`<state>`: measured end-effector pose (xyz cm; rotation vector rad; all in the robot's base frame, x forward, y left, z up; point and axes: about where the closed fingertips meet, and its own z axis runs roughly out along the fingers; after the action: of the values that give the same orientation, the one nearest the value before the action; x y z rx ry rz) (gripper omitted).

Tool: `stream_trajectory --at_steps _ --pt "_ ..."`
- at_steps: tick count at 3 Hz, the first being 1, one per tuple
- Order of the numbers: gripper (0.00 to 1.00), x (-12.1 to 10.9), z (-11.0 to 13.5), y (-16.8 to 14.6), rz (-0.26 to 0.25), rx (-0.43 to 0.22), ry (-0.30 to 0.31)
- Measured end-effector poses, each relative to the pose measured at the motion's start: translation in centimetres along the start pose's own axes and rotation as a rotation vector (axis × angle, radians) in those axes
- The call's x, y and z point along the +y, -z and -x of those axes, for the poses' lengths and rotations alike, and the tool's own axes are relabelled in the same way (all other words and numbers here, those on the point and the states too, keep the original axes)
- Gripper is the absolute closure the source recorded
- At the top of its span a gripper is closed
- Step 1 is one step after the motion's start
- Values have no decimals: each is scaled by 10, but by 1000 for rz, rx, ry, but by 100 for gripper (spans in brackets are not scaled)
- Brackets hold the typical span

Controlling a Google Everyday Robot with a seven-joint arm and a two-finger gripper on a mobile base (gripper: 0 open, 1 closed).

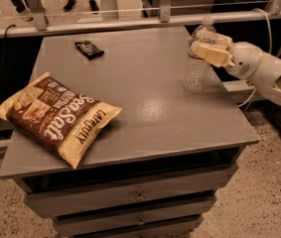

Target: Place water bottle upright

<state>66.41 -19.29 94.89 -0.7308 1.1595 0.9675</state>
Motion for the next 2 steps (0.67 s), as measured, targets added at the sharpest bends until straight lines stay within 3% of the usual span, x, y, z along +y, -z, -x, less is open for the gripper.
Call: stream_trajectory --at_steps 1,2 --pt "85 2 -3 0 36 -13 14" --pt "62 5 -5 -1 67 -20 33"
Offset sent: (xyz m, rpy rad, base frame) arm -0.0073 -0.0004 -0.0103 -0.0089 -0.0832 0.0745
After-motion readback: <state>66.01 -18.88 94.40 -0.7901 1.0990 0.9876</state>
